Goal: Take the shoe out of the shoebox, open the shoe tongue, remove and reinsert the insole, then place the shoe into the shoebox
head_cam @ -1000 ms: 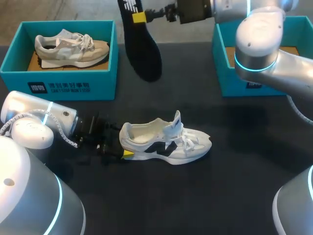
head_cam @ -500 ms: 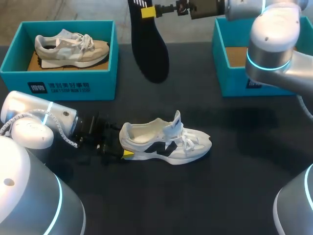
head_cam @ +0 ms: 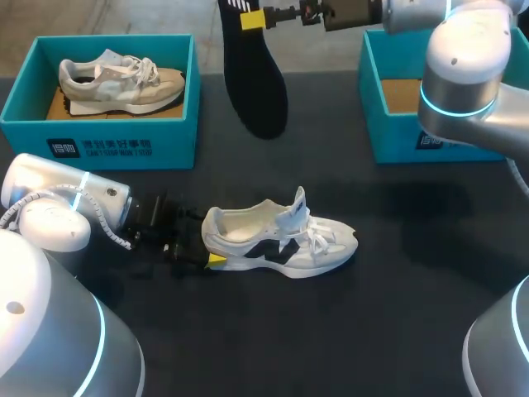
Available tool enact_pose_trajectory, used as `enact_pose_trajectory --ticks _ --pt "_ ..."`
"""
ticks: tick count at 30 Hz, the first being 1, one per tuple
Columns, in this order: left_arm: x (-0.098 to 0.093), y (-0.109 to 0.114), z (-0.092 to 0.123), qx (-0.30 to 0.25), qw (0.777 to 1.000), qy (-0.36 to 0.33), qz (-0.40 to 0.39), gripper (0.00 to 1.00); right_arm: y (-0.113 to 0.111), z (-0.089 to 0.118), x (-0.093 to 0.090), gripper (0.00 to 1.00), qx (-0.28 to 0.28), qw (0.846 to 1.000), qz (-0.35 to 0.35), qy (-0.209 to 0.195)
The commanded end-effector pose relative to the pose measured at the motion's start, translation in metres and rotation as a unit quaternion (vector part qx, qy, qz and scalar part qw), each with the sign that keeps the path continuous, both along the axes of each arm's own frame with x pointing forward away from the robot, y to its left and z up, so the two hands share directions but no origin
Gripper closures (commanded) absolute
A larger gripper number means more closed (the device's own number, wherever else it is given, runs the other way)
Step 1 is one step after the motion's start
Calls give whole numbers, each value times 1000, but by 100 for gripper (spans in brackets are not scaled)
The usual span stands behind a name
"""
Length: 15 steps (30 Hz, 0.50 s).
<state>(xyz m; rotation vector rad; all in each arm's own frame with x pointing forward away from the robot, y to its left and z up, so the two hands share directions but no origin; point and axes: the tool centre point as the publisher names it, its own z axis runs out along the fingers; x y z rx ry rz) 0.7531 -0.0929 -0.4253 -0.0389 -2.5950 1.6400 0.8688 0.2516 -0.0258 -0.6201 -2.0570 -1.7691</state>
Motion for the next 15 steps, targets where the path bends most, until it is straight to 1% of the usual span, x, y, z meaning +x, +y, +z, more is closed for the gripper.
enact_pose_trajectory --ticks 1,2,4,9,15 --pt "2 -3 -5 1 1000 0 0 100 1 0 -1 100 0 1000 -1 0" --pt "2 -3 -5 1 1000 0 0 100 1 0 -1 100 0 1000 -1 0" --pt "2 -3 -5 1 1000 0 0 100 -3 1 -8 100 -14 1000 6 16" --pt "2 -3 -5 1 1000 0 0 100 -10 8 -28 100 -25 999 12 43" --pt "2 -3 -5 1 1000 0 0 100 -19 20 -51 100 -25 998 0 57"
